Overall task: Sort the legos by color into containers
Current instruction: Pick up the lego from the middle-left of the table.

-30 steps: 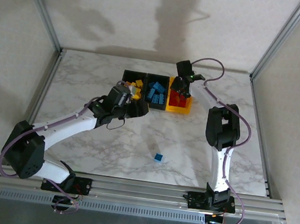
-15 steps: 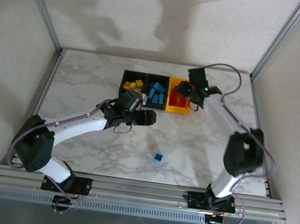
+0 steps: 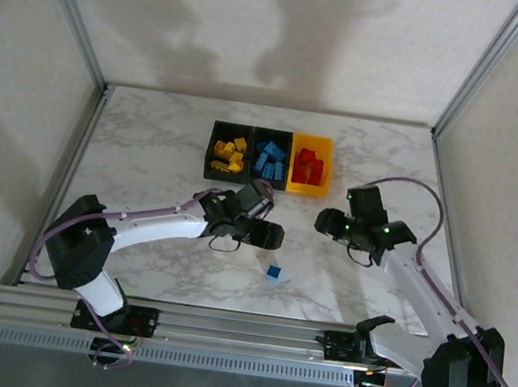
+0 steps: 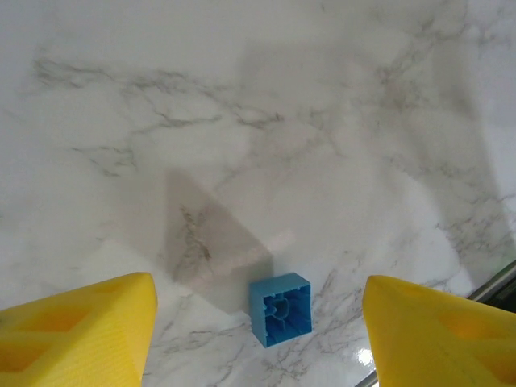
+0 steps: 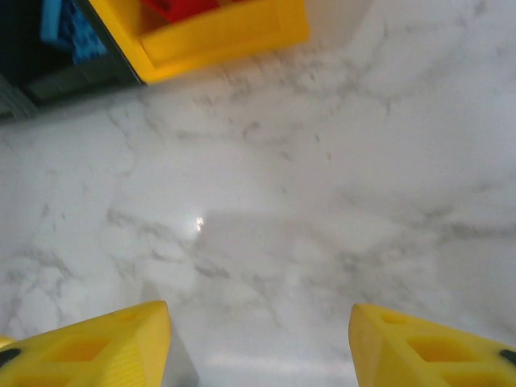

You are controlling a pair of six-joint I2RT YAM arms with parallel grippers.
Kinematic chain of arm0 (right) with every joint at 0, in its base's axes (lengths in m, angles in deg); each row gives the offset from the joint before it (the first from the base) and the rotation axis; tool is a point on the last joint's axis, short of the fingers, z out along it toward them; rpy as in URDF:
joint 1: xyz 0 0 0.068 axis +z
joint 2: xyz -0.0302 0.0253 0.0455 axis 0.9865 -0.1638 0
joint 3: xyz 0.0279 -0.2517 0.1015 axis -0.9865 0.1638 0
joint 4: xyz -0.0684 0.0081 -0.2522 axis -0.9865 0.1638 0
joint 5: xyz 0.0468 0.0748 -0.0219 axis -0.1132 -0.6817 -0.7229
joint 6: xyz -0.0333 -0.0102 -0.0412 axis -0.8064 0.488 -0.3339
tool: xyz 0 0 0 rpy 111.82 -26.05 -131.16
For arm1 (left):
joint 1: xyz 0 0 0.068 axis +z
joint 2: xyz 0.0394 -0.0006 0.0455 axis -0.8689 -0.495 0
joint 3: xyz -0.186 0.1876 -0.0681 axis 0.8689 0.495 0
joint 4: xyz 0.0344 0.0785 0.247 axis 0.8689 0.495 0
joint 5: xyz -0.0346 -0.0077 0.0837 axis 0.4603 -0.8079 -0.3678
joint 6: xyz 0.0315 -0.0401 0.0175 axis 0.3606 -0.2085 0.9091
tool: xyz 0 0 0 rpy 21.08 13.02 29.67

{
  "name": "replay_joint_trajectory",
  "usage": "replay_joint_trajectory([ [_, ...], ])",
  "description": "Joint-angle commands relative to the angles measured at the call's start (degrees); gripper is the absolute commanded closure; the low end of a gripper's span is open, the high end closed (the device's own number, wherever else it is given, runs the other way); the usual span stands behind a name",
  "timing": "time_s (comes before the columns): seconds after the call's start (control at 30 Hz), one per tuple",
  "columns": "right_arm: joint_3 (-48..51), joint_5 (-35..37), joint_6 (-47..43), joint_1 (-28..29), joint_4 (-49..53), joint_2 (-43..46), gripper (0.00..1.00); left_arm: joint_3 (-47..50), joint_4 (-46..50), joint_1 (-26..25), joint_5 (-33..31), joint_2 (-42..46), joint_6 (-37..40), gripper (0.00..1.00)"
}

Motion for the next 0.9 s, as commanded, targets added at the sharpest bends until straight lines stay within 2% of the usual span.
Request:
replay_joint_trajectory([
  [0.0, 3.2, -1.7, 2.9, -0.2, 5.2, 4.0, 0.40, -2.9, 4.2, -2.6, -1.4, -3.5, 0.5, 0.32],
  [0.13, 5.1, -0.2, 3.8, -0.4, 6.0, 7.3, 0.38, -5.3, 7.5, -4.9, -4.2, -8.0, 0.2, 0.31],
  [0.5, 6.7, 1.0, 4.4, -1.3, 5.0, 9.0, 0.38, -12.3, 11.5, -10.0, -6.2, -18.4, 0.8, 0.30],
  [0.7, 6.7, 1.5, 4.5, -1.5, 5.3, 10.7, 0.38, -14.9, 13.7, -10.8, -9.0, -21.6, 0.8, 0.41],
  [0.87, 6.7, 1.7, 4.6, -1.5, 5.1, 11.4, 0.38, -15.5, 14.3, -10.8, -9.9, -22.4, 0.7, 0.59],
])
